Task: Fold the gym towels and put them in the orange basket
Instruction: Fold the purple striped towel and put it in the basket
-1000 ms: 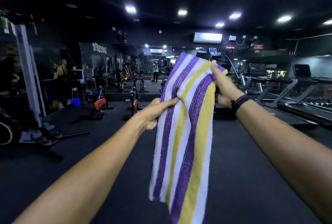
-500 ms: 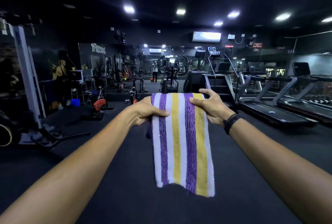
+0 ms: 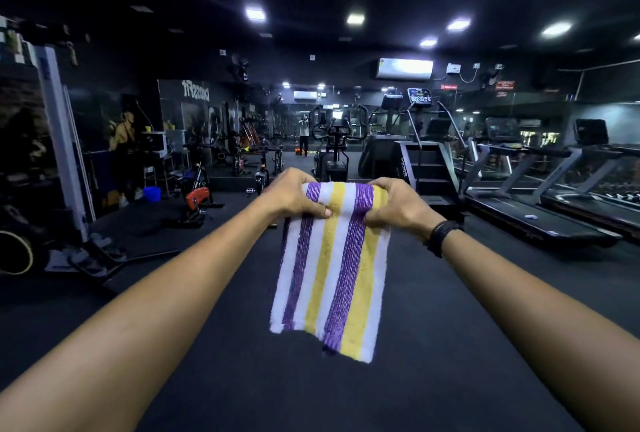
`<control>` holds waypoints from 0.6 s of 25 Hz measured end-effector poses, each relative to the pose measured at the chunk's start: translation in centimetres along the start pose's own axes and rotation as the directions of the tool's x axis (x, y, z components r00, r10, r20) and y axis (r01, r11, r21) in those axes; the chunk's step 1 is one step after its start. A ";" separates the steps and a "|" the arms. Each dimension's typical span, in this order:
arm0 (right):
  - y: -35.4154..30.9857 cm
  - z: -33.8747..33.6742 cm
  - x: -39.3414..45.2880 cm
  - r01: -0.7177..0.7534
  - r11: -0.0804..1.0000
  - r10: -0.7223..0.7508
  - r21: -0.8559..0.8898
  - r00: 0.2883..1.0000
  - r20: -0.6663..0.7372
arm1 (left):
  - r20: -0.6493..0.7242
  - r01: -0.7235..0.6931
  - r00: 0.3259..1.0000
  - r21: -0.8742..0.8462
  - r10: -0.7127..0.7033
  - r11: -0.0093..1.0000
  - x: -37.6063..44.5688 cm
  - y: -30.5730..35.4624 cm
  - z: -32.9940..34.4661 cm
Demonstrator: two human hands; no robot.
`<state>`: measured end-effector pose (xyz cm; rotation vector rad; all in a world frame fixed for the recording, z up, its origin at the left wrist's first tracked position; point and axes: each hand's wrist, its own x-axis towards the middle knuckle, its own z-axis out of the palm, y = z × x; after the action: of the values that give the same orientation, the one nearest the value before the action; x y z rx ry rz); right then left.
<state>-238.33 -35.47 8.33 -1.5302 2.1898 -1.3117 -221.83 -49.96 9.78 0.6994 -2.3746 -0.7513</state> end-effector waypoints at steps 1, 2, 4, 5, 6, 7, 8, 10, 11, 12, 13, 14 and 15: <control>0.1 0.0 0.0 0.027 0.999 -0.025 0.029 0.999 -0.046 | -0.025 -0.014 1.000 0.043 0.015 0.999 -0.1 0.0 -0.1; 0.1 -0.1 -0.1 0.048 0.995 -0.039 0.089 0.994 -0.100 | -0.039 -0.014 0.999 0.053 0.016 0.999 -0.1 0.0 -0.3; -0.1 -0.5 -0.4 0.085 0.958 -0.030 0.275 0.979 -0.200 | -0.020 -0.002 1.000 -0.141 -0.001 0.990 -0.4 0.2 -0.6; -0.1 -0.7 -0.6 0.104 0.916 -0.031 0.388 0.981 -0.189 | -0.007 0.015 1.000 -0.299 -0.018 0.954 -0.6 0.6 -0.5; -0.1 -0.8 -0.6 0.114 0.870 -0.065 0.479 0.991 -0.117 | -0.014 0.021 0.999 -0.419 -0.030 0.908 -0.8 1.2 -0.4; 0.1 -0.9 -0.6 0.116 0.841 -0.125 0.528 0.992 -0.018 | -0.035 0.011 0.999 -0.480 -0.031 0.877 -0.9 1.5 -0.3; 0.3 -0.7 -0.8 0.098 0.831 -0.168 0.548 0.983 0.078 | -0.051 -0.003 0.998 -0.504 -0.026 0.864 -0.8 1.8 -0.2; 0.7 0.2 -0.9 0.051 0.840 -0.174 0.541 0.968 0.179 | -0.044 -0.026 0.999 -0.500 0.005 0.866 -0.7 1.7 -0.1; 1.0 0.6 -0.8 0.034 0.847 -0.144 0.530 0.975 0.168 | -0.026 -0.027 1.000 -0.476 0.017 0.879 -0.7 1.5 -0.2; 1.2 1.0 -0.7 0.023 0.854 -0.104 0.519 0.986 0.127 | -0.015 -0.021 1.000 -0.424 0.016 0.905 -0.6 1.0 -0.3; 1.4 1.1 -0.3 0.021 0.863 -0.066 0.504 0.995 0.072 | -0.019 -0.008 1.000 -0.339 0.002 0.941 -0.4 0.4 -0.3; 1.6 1.2 0.0 0.030 0.886 -0.043 0.463 0.999 0.016 | -0.042 0.008 0.999 -0.220 -0.018 0.975 -0.3 -0.3 -0.5; 1.8 1.2 0.4 0.053 0.924 -0.039 0.378 0.998 -0.044 | -0.080 0.025 0.996 -0.091 -0.033 0.995 -0.3 -1.0 -0.6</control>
<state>-239.07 -36.29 6.47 -1.4196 1.7857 -1.6698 -220.96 -50.71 9.45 0.7141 -2.2468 -0.8214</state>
